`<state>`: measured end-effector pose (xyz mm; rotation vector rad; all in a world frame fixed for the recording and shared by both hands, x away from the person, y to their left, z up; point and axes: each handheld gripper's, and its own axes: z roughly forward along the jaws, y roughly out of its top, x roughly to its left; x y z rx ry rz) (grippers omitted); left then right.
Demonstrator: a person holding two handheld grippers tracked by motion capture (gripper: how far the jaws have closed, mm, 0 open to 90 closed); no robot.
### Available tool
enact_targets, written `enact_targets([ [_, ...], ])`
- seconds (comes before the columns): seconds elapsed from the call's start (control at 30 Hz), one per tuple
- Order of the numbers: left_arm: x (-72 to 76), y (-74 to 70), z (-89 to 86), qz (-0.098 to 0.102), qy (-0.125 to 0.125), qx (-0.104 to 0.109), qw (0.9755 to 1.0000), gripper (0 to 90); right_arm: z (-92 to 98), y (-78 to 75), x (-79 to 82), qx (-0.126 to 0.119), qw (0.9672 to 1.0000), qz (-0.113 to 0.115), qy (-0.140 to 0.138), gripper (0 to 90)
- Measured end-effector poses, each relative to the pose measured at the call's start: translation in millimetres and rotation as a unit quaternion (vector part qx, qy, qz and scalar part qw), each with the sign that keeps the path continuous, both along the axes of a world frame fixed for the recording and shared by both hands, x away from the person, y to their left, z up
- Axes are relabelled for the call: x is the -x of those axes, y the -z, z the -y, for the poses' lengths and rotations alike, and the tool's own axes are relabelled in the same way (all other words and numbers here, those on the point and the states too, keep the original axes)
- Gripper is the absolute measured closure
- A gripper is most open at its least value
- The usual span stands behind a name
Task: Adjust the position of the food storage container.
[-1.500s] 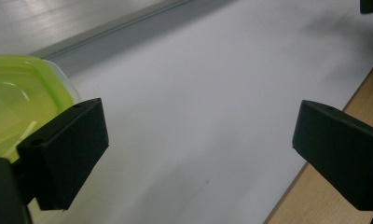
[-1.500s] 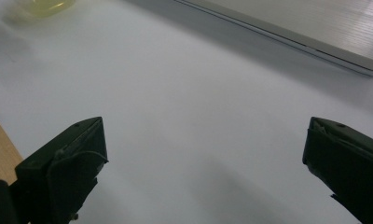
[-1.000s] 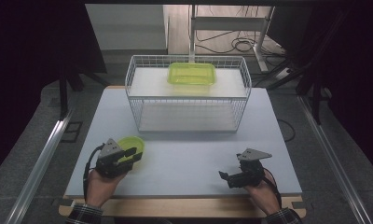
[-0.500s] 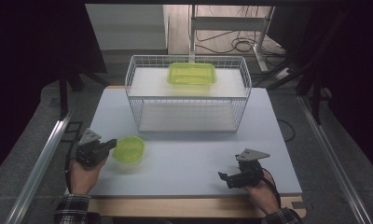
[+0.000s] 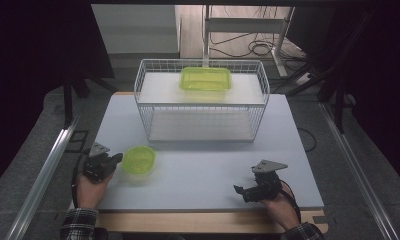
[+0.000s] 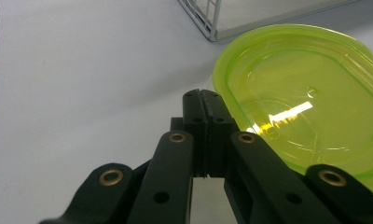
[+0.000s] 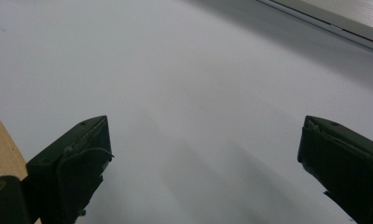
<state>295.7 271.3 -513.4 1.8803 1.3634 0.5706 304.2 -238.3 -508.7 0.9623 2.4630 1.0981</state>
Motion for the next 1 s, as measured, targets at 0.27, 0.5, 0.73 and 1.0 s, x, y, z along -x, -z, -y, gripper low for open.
enact_targets([
  [0.27,-3.1,1.1,12.0,-0.002,0.014,0.002,0.9999,90.0,-1.3,1.1,-0.5,0.004,1.0000,-0.001,-0.002,3.2],
  [0.5,-6.7,0.5,28.1,-0.004,0.038,0.010,0.9992,89.9,-1.7,1.4,-0.5,0.007,1.0000,-0.003,-0.005,3.3],
  [0.73,-7.5,-1.0,48.0,-0.006,0.066,0.012,0.9977,90.0,-3.5,1.7,-0.7,0.007,0.9999,-0.002,-0.007,3.4],
  [1.0,-5.9,-1.3,71.9,-0.013,0.099,0.014,0.9949,90.0,-3.9,1.8,-0.6,0.007,0.9999,-0.002,-0.009,3.4],
])
